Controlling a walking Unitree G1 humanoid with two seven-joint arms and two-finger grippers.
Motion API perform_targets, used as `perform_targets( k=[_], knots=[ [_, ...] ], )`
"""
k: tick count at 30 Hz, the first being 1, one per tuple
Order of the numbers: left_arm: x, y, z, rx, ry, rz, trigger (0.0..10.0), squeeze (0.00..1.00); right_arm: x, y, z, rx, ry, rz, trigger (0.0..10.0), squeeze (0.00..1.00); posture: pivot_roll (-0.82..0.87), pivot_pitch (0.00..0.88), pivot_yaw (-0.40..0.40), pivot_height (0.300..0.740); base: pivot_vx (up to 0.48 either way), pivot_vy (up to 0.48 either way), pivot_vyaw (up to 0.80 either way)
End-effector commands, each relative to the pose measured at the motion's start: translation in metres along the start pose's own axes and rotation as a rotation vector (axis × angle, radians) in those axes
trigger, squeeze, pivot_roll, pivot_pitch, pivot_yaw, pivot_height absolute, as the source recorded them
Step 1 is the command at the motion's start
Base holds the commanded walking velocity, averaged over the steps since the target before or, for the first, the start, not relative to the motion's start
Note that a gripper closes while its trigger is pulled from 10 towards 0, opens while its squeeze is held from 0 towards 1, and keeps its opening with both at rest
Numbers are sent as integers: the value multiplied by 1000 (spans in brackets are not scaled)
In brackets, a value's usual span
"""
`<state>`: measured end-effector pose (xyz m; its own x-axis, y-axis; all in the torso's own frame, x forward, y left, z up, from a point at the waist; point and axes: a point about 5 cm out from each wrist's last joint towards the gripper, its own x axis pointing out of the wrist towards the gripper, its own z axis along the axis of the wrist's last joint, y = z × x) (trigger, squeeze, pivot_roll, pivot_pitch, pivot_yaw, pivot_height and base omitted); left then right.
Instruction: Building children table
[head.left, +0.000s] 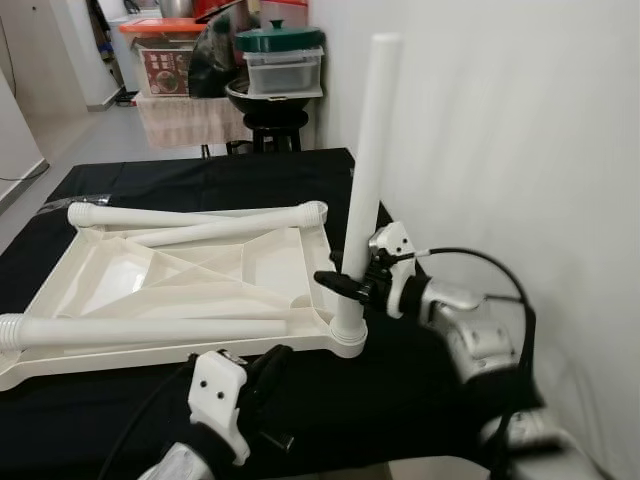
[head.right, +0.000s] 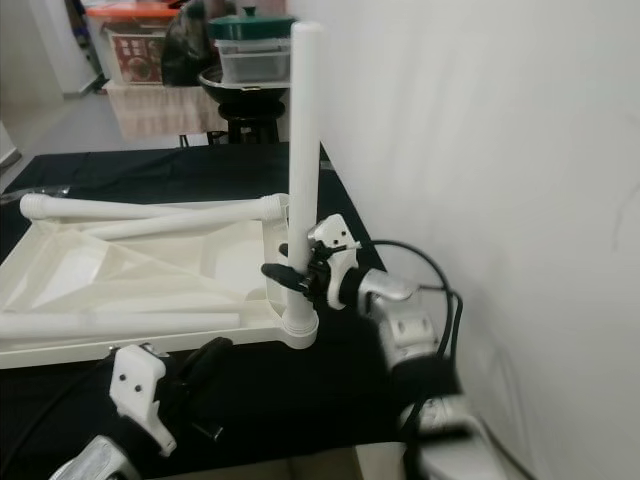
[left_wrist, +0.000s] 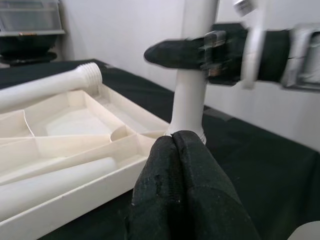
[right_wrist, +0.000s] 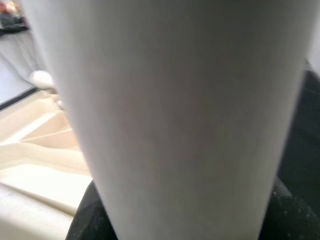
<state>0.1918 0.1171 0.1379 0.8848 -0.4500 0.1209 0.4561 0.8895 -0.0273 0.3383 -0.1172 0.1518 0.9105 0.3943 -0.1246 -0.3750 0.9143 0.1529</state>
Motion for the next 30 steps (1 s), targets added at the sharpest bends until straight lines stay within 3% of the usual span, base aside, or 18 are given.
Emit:
perform_targets(
  k=[1, 3, 6, 10, 11, 12, 13, 15, 18, 19, 20, 21, 24, 27, 30],
  knots=[
    [-3, 2, -1, -2, 16, 2, 10000, 0, -19, -15, -37, 127, 171, -151, 0, 0, 72, 0, -11, 740, 0, 0, 0],
    [-3, 3, -3, -10, 25, -10, 10000, 0, -24, 7, -37, 12, 182, -71, 0, 0, 63, 0, 9, 740, 0, 0, 0],
    [-2, 3, -4, -16, 31, -30, 10000, 0, -19, 12, -35, -68, 189, -35, 0, 0, 67, 0, 2, 740, 0, 0, 0],
    [-2, 3, -4, -18, 31, -33, 10000, 0, -16, 14, -33, -86, 188, -20, 0, 0, 68, 0, -2, 740, 0, 0, 0],
    [-2, 3, -4, -18, 29, -28, 10000, 0, -13, 21, -30, -85, 176, 13, 10000, 0, 68, 0, -2, 740, 0, 0, 0],
    [-2, 3, -4, -18, 29, -28, 10000, 0, -13, 21, -30, -85, 176, 13, 10000, 0, 68, 0, -2, 740, 0, 0, 0],
    [-1, 4, -4, -17, 26, -20, 10000, 0, -11, 27, -24, -51, 136, 61, 10000, 1000, 71, 0, -4, 740, 0, 0, 0],
    [-1, 4, -4, -16, 24, -14, 10000, 0, -11, 35, -14, -13, 86, 129, 10000, 1000, 74, 0, -7, 740, 0, 0, 0],
    [1, 4, -4, -20, 24, -14, 10000, 0, -13, 43, 8, -24, -27, 361, 10000, 1000, 68, 0, -3, 740, 0, 0, 0],
    [1, 4, -4, -20, 24, -14, 10000, 0, -13, 43, 8, -24, -27, 361, 10000, 1000, 68, 0, -3, 740, 0, 0, 0],
    [1, 4, -5, -22, 24, -16, 10000, 0, -12, 39, 11, -54, -40, 413, 10000, 369, 68, 0, -3, 740, 0, 0, 0],
    [1, 4, -5, -24, 23, -18, 10000, 0, -12, 34, 12, -88, -39, 479, 10000, 0, 68, 0, -4, 740, 0, 0, 0],
    [2, 4, -5, -25, 23, -20, 10000, 0, -11, 30, 13, -110, -35, 520, 10000, 0, 69, 0, -5, 740, 0, 0, 0],
    [2, 3, -5, -29, 21, -21, 10000, 0, -7, 20, 7, -222, 31, 669, 10000, 0, 78, 0, -12, 740, 0, 0, 0],
    [2, 3, -5, -29, 20, -20, 10000, 0, -3, 17, 4, -252, 56, 706, 10000, 0, 80, 0, -14, 740, 0, 0, 0]
  ],
)
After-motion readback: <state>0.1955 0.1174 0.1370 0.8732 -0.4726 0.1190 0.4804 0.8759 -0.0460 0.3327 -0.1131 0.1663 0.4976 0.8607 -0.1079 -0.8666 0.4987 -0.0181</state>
